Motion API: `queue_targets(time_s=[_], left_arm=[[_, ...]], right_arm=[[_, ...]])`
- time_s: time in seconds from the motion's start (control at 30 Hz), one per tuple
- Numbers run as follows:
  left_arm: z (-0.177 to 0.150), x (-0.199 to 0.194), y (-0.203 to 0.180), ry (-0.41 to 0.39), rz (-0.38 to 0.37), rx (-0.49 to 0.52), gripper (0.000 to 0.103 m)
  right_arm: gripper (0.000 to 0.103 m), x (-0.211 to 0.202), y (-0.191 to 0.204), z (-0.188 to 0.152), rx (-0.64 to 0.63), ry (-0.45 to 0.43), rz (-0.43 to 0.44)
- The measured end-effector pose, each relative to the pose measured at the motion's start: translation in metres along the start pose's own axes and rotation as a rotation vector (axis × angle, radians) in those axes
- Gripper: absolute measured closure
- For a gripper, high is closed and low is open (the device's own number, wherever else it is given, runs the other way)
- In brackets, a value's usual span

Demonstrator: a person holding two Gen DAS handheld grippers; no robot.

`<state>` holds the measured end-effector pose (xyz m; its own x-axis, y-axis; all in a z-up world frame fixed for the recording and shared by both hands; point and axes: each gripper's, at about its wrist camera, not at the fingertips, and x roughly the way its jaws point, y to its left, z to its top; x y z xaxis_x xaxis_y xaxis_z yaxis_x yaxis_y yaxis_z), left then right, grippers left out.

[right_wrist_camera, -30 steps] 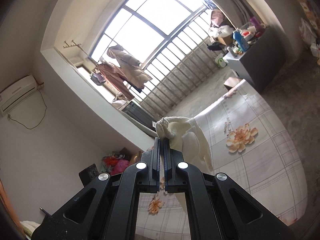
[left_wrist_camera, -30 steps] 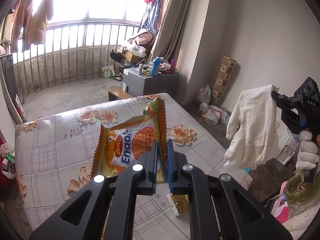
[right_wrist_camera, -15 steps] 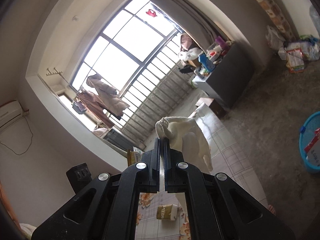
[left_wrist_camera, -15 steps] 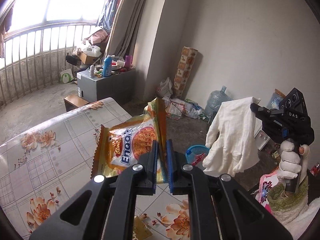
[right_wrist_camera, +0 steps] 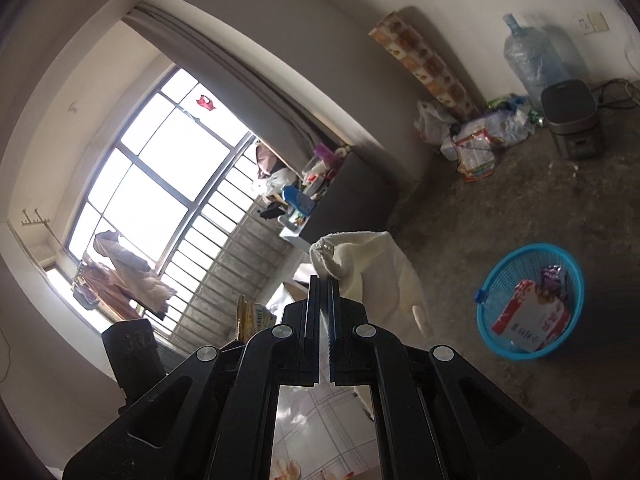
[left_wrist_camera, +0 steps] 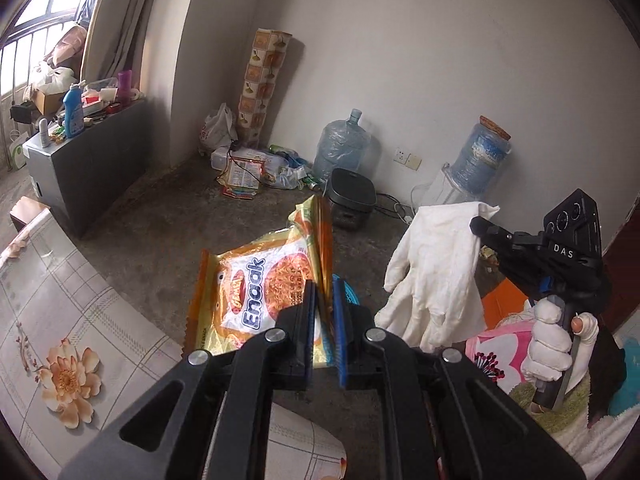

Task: Collect trash
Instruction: 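Carry the Enaak packet and white cloth over the blue basket with both tools, then open both tools to drop the packet and cloth into the blue basket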

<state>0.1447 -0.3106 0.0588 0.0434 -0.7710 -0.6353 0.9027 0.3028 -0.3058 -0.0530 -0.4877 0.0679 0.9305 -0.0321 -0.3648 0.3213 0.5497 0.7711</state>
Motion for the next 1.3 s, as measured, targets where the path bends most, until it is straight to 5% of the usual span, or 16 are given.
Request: queue_targets(time_s=[0.4,0.63,0.7,0.8,0.9,1.3], left_arm=[[0.017,0.228,-0.003,0.336,-0.086,-0.082,0.094],[0.013,0.314,-0.008,0.435,-0.113,-0.096,0.093],[0.008,0.335,-0.008,0.45,-0.103,-0.093,0.09],[-0.006,0.37,-0.003,0.509,-0.075,-0.108,0.055],[-0.014,0.385,0.003,0.543,-0.03,-0.131,0.048],[0.026,0.311,-0.009,0.395,-0.065,-0.062,0.045]], right_arm=[[0.101,0.04,-0.105,0.009,0.166,-0.029,-0.197],[0.1,0.066,-0.151,0.013,0.238,-0.057,-0.262],[0.096,0.075,-0.168,0.008,0.251,-0.06,-0.317],[0.06,0.096,-0.211,-0.005,0.301,-0.013,-0.407],[0.059,0.106,-0.243,-0.023,0.361,0.058,-0.516],[0.059,0.073,-0.216,-0.033,0.344,0.047,-0.494]])
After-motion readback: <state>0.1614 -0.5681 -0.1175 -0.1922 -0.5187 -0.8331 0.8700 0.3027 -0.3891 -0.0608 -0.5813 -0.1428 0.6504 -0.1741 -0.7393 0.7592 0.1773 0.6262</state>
